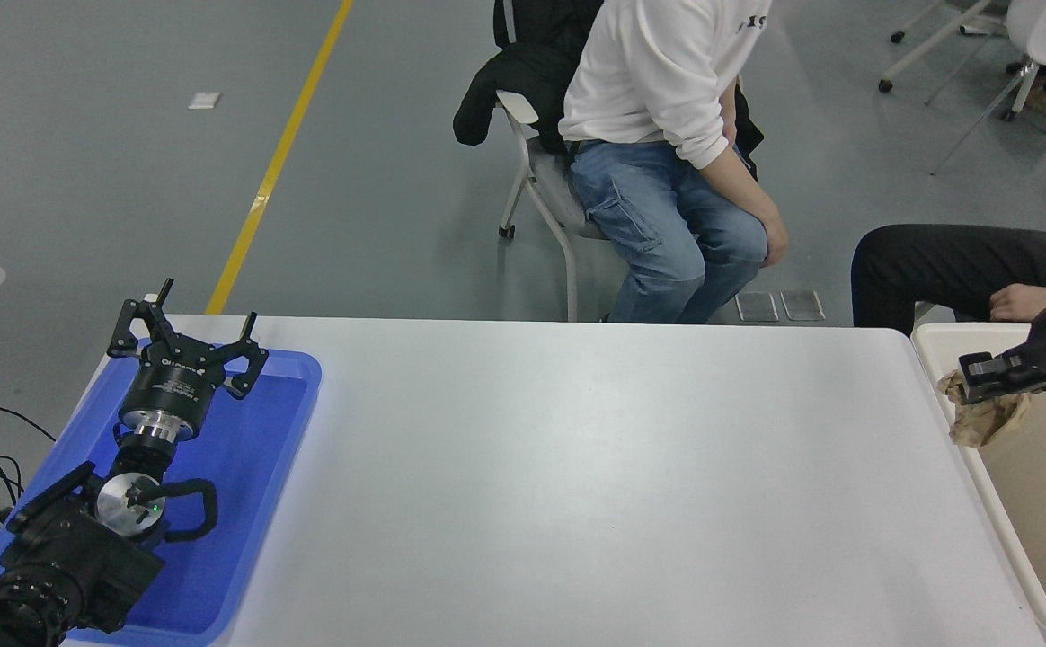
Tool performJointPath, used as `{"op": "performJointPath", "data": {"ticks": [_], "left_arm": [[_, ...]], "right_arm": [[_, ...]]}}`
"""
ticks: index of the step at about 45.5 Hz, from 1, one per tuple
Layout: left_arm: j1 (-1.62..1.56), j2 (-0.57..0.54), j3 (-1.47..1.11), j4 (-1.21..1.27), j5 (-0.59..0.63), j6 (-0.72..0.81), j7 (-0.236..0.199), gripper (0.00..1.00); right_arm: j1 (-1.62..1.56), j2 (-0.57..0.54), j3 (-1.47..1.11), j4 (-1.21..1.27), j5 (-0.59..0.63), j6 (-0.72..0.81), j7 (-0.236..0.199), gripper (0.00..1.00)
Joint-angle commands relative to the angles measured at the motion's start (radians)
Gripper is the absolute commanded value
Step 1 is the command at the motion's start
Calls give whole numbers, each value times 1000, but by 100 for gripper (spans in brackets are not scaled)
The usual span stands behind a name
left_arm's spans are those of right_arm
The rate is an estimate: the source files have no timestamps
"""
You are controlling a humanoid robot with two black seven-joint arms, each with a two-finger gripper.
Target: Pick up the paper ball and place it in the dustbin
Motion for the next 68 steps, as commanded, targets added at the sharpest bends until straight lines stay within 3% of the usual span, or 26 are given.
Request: {"op": "performJointPath", "data": {"ticks": [1,17,30,44,54,68], "left_arm": [[0,0,0,0,0,0,0,100],[0,2,0,0,0,0,0,100],[0,2,-1,0,0,0,-2,100],[0,2,0,0,0,0,-2,100],[0,2,0,0,0,0,-2,100],[0,3,-1,0,0,0,-2,100]], "right_arm": [[160,59,-117,55,35,20,1,0],[119,66,-172,-4,63,9,-4,0],[-93,-111,-145,-333,-2,10,12,0],[-535,-237,177,-755,-54,0,24,0],[-921,-217,469,-976,-54,-72,24,0],[-1323,-59,782,-1218,-11,-241,12,0]]}}
